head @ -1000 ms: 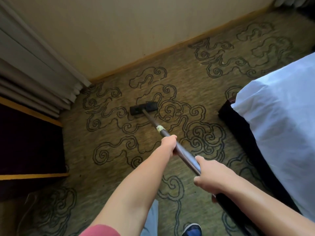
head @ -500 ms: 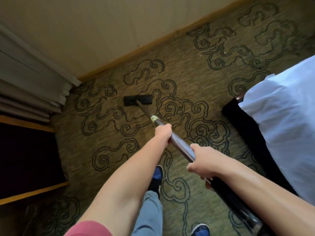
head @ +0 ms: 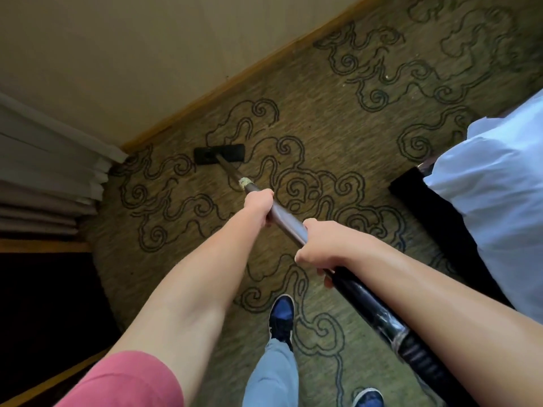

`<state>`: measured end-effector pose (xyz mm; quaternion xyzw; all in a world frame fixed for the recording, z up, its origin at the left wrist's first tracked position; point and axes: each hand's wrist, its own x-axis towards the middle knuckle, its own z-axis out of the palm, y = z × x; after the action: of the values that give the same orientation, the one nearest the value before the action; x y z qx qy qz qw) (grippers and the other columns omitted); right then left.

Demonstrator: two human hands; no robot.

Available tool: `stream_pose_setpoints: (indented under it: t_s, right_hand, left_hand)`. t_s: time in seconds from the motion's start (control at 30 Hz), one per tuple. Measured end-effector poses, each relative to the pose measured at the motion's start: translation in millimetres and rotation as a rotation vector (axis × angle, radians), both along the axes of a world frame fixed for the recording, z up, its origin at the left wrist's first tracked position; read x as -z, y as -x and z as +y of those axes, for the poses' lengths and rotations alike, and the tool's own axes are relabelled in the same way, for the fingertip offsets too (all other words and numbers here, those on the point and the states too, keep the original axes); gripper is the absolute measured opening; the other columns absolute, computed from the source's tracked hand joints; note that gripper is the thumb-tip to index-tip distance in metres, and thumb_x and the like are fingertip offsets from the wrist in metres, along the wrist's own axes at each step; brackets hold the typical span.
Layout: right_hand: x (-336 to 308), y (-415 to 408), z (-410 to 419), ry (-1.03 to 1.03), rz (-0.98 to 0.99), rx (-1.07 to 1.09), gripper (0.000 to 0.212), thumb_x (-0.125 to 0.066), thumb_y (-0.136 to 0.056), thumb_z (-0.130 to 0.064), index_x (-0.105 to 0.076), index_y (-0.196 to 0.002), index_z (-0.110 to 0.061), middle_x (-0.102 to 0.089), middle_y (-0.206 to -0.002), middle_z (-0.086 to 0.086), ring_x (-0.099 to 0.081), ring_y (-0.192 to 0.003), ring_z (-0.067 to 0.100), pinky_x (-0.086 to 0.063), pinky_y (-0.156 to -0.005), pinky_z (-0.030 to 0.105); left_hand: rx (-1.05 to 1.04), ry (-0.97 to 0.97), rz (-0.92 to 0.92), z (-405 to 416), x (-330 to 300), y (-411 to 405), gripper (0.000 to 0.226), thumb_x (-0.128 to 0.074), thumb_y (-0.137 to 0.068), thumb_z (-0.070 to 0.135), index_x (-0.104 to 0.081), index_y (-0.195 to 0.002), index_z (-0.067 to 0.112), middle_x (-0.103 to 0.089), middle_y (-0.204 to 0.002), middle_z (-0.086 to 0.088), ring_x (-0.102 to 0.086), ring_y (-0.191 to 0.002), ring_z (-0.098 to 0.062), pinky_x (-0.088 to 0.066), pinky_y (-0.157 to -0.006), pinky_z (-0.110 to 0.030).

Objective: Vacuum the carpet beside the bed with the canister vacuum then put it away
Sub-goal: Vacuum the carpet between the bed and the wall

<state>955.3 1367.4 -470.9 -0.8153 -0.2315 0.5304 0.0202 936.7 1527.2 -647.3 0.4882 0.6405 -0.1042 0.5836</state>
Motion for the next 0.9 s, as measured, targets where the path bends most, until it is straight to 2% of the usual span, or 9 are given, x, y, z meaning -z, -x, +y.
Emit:
stream_pose_setpoints:
  t_s: [0.1, 0.2, 0.27, 0.33, 0.4, 0.5, 0.67, 0.77, 0.9]
  right_hand:
    - [2, -9, 22, -0.006, 0.056, 0.094, 0.033, -0.06, -0.088, -0.02, -0.048, -0.117, -0.011, -0.07, -0.099, 0.013, -0.076, -0.071, 0.033, -0.064, -0.065, 0.044]
    - [9, -4, 54, -0.026, 0.064, 0.169, 0.034, -0.06, -0.089, -0.02, -0.048, -0.119, -0.011, -0.069, -0.107, 0.014, -0.076, -0.081, 0.036, -0.064, -0.075, 0.049]
    - [12, 0, 71, -0.036, 0.048, 0.169, 0.036, -0.06, -0.087, -0.022, -0.049, -0.12, -0.011, -0.068, -0.11, 0.012, -0.075, -0.087, 0.036, -0.062, -0.081, 0.048]
    - [19, -6, 95, -0.047, 0.055, 0.219, 0.036, -0.059, -0.085, -0.019, -0.048, -0.118, -0.011, -0.069, -0.102, 0.011, -0.076, -0.081, 0.035, -0.063, -0.078, 0.047]
    - [17, -9, 100, -0.056, 0.077, 0.22, 0.032, -0.058, -0.085, -0.017, -0.047, -0.115, -0.011, -0.069, -0.097, 0.012, -0.076, -0.072, 0.034, -0.064, -0.072, 0.047]
    - [10, -5, 83, -0.038, -0.034, 0.103, 0.033, -0.058, -0.085, -0.023, -0.048, -0.116, -0.015, -0.066, -0.104, 0.008, -0.072, -0.086, 0.032, -0.06, -0.077, 0.041]
    - [-1, 18, 21, 0.004, -0.085, 0.015, 0.036, -0.055, -0.085, -0.031, -0.042, -0.117, -0.023, -0.057, -0.097, 0.003, -0.065, -0.089, 0.03, -0.047, -0.071, 0.033]
    - [-26, 23, -8, 0.028, -0.073, 0.026, 0.042, -0.055, -0.085, -0.034, -0.042, -0.124, -0.025, -0.065, -0.107, 0.006, -0.068, -0.099, 0.031, -0.052, -0.077, 0.035]
    - [-74, 10, -51, 0.004, -0.079, 0.105, 0.041, -0.054, -0.083, -0.027, -0.043, -0.123, -0.021, -0.07, -0.104, 0.009, -0.072, -0.086, 0.032, -0.061, -0.08, 0.044]
  left_hand:
    - [0.018, 0.025, 0.033, 22, 3, -8, 0.033, -0.056, -0.093, 0.019, -0.057, -0.123, 0.005, -0.065, -0.123, -0.019, -0.066, -0.109, -0.039, -0.059, -0.088, -0.051]
    - [0.063, -0.017, 0.055, 58, 1, -16, 0.035, -0.057, -0.094, 0.02, -0.057, -0.126, 0.004, -0.064, -0.119, -0.018, -0.066, -0.107, -0.037, -0.056, -0.079, -0.04]
    - [0.07, -0.021, 0.063, 73, -5, -18, 0.031, -0.059, -0.095, 0.02, -0.058, -0.123, 0.005, -0.062, -0.108, -0.017, -0.064, -0.098, -0.036, -0.054, -0.081, -0.041]
    - [0.064, -0.028, 0.047, 99, -7, -29, 0.03, -0.06, -0.095, 0.019, -0.057, -0.122, 0.005, -0.06, -0.098, -0.015, -0.061, -0.093, -0.034, -0.054, -0.083, -0.041]
    - [0.066, -0.057, 0.045, 103, -8, -30, 0.037, -0.06, -0.095, 0.019, -0.056, -0.127, 0.002, -0.063, -0.107, -0.017, -0.063, -0.099, -0.035, -0.054, -0.088, -0.042]
    - [0.049, -0.026, 0.055, 82, -13, -24, 0.046, -0.06, -0.095, 0.022, -0.055, -0.135, 0.0, -0.064, -0.125, -0.021, -0.065, -0.112, -0.039, -0.053, -0.101, -0.049]
    - [-0.071, 0.035, 0.024, 19, -25, -1, 0.051, -0.061, -0.092, 0.022, -0.05, -0.136, -0.002, -0.063, -0.127, -0.022, -0.066, -0.112, -0.039, -0.057, -0.097, -0.049]
    - [-0.083, 0.063, 0.023, -11, -42, 3, 0.056, -0.063, -0.091, 0.023, -0.047, -0.139, -0.002, -0.061, -0.133, -0.022, -0.064, -0.116, -0.039, -0.056, -0.098, -0.049]
    - [-0.03, 0.11, -0.02, -57, -96, -19, 0.06, -0.066, -0.088, 0.027, -0.047, -0.139, 0.002, -0.062, -0.131, -0.018, -0.063, -0.116, -0.037, -0.054, -0.101, -0.045]
